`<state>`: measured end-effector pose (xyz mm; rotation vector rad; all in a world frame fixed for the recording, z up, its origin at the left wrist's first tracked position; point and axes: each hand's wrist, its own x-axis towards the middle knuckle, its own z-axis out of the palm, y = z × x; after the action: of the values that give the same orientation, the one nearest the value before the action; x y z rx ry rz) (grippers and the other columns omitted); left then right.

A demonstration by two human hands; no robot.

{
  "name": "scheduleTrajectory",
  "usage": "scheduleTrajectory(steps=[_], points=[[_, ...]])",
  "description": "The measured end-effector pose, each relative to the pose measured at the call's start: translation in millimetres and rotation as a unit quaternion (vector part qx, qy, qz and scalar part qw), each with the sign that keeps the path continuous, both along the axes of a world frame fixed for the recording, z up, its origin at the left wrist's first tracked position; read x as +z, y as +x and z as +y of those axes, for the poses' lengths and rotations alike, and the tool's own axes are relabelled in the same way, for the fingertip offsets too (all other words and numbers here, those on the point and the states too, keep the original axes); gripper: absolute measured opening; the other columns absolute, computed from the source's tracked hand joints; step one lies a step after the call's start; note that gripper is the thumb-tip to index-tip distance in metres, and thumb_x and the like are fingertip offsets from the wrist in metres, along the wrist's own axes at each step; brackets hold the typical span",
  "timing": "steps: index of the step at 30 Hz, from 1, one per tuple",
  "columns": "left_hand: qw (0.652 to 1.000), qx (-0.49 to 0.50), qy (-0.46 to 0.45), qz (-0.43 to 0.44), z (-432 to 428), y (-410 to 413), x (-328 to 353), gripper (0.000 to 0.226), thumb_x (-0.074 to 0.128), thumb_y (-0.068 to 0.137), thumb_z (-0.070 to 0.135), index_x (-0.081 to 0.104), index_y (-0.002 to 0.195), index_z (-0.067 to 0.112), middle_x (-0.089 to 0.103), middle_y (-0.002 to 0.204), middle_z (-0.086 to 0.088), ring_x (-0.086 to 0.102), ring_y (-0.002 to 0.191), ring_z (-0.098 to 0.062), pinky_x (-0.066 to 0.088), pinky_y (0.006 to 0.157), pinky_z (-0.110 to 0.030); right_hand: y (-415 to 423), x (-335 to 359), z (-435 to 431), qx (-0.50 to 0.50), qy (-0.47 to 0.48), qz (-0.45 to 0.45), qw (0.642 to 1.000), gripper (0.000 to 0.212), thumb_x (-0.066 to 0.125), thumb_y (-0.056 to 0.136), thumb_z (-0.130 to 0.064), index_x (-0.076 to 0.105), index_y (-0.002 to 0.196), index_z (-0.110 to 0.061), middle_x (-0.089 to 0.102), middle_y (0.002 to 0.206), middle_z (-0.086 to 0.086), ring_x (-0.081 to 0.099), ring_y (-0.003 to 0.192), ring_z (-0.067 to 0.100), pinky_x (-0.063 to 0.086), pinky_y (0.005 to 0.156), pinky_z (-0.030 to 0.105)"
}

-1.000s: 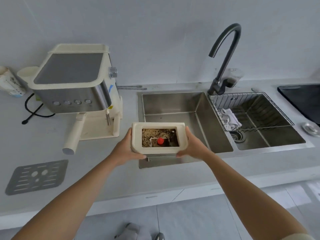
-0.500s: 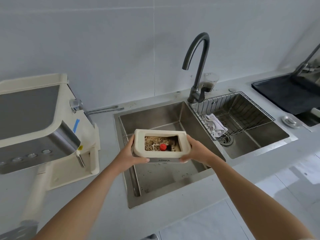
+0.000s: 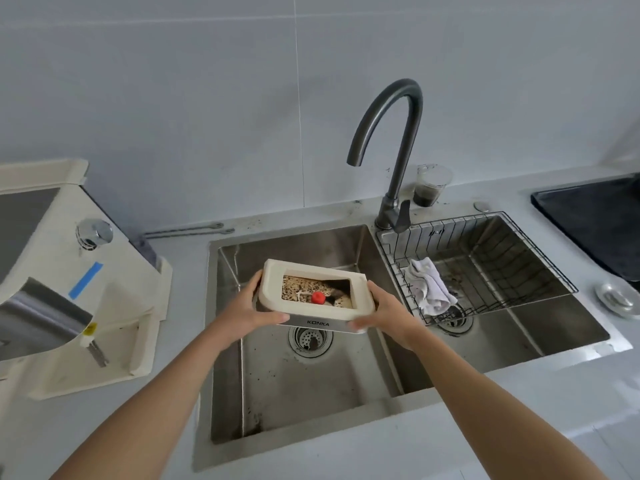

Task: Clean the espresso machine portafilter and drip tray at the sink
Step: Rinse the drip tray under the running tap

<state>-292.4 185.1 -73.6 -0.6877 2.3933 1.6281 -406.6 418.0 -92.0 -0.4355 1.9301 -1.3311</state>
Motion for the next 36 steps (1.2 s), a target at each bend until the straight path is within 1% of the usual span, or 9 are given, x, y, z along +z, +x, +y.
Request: scheduleTrajectory(steps=[4, 9, 13, 16, 19, 23, 29, 32, 36], points=[[0.999, 0.02, -0.027, -0.029, 16, -13, 7, 0.123, 0.079, 0.042, 0.047, 0.018, 0.147, 0.029, 0.042, 0.143, 0.002, 0.039, 0.13, -0.017, 0.034, 0.11, -0.044, -24, -4, 10, 0.022, -0.03, -0.033, 0.999, 0.07, 0.077, 0.063, 0.0, 0.047, 0.124, -0.015, 0.064, 0.101, -0.006, 0.06, 0.094, 0.007, 0.049, 0.07, 0.014], [0.997, 0.046, -0.043, -0.044, 28, -24, 13, 0.095, 0.077, 0.072, 0.016, 0.02, 0.146, 0.025, 0.044, 0.141, 0.0, 0.04, 0.128, -0.017, 0.034, 0.106, -0.039, -44, -8, 15, 0.042, -0.057, -0.065, 0.995, 0.067, 0.078, 0.059, -0.008, 0.05, 0.119, -0.017, 0.064, 0.104, -0.003, 0.059, 0.098, 0.013, 0.047, 0.078, 0.022], [0.996, 0.054, -0.054, -0.049, 28, -30, 18, 0.091, 0.075, 0.073, 0.015, 0.022, 0.146, 0.024, 0.047, 0.129, 0.005, 0.04, 0.119, -0.012, 0.034, 0.104, -0.037, -51, -9, 10, 0.058, -0.066, -0.072, 0.994, 0.056, 0.073, 0.071, -0.001, 0.047, 0.118, -0.018, 0.061, 0.098, -0.009, 0.057, 0.089, 0.005, 0.048, 0.063, 0.009], [0.996, 0.048, -0.053, -0.055, 24, -32, 24, 0.098, 0.08, 0.064, 0.03, 0.024, 0.144, 0.026, 0.046, 0.123, 0.01, 0.041, 0.122, -0.013, 0.033, 0.104, -0.036, -54, -11, 3, 0.065, -0.068, -0.067, 0.993, 0.052, 0.07, 0.075, -0.001, 0.046, 0.117, -0.019, 0.059, 0.098, -0.01, 0.056, 0.087, 0.005, 0.047, 0.059, 0.009], [0.995, 0.048, -0.06, -0.063, 17, -33, 28, 0.112, 0.075, 0.047, 0.051, 0.024, 0.144, 0.029, 0.045, 0.138, 0.004, 0.04, 0.13, -0.019, 0.034, 0.107, -0.042, -55, -14, -3, 0.065, -0.07, -0.073, 0.993, 0.05, 0.068, 0.077, -0.002, 0.048, 0.119, -0.019, 0.06, 0.1, -0.008, 0.056, 0.087, 0.006, 0.047, 0.065, 0.015], [0.994, 0.058, -0.064, -0.06, 13, -38, 30, 0.084, 0.074, 0.076, 0.026, 0.025, 0.144, 0.025, 0.042, 0.142, 0.0, 0.038, 0.131, -0.02, 0.033, 0.106, -0.04, -59, -17, -11, 0.072, -0.073, -0.089, 0.991, 0.041, 0.067, 0.079, -0.004, 0.05, 0.112, -0.022, 0.061, 0.1, -0.008, 0.056, 0.088, 0.007, 0.045, 0.07, 0.017], [0.995, 0.058, -0.063, -0.06, 5, -45, 31, 0.074, 0.07, 0.079, 0.025, 0.03, 0.142, 0.024, 0.044, 0.141, 0.001, 0.042, 0.123, -0.015, 0.034, 0.097, -0.029, -61, -26, -19, 0.07, -0.085, -0.145, 0.983, 0.032, 0.067, 0.079, -0.004, 0.056, 0.106, -0.018, 0.061, 0.098, -0.002, 0.054, 0.091, 0.014, 0.042, 0.075, 0.021], [0.995, 0.061, -0.054, -0.058, 4, -49, 34, 0.074, 0.07, 0.08, 0.024, 0.03, 0.142, 0.023, 0.044, 0.139, 0.002, 0.042, 0.12, -0.012, 0.032, 0.095, -0.026, -61, -31, -22, 0.059, -0.095, -0.183, 0.977, 0.047, 0.074, 0.063, -0.015, 0.059, 0.106, -0.013, 0.061, 0.099, 0.003, 0.054, 0.092, 0.018, 0.041, 0.076, 0.023], [0.994, 0.065, -0.06, -0.059, 5, -58, 40, 0.072, 0.068, 0.082, 0.027, 0.03, 0.142, 0.02, 0.045, 0.123, 0.006, 0.042, 0.111, -0.01, 0.033, 0.091, -0.025, -60, -30, -22, 0.043, -0.102, -0.227, 0.968, 0.041, 0.068, 0.063, -0.015, 0.059, 0.103, -0.007, 0.063, 0.091, 0.002, 0.057, 0.077, 0.011, 0.044, 0.059, 0.013]])
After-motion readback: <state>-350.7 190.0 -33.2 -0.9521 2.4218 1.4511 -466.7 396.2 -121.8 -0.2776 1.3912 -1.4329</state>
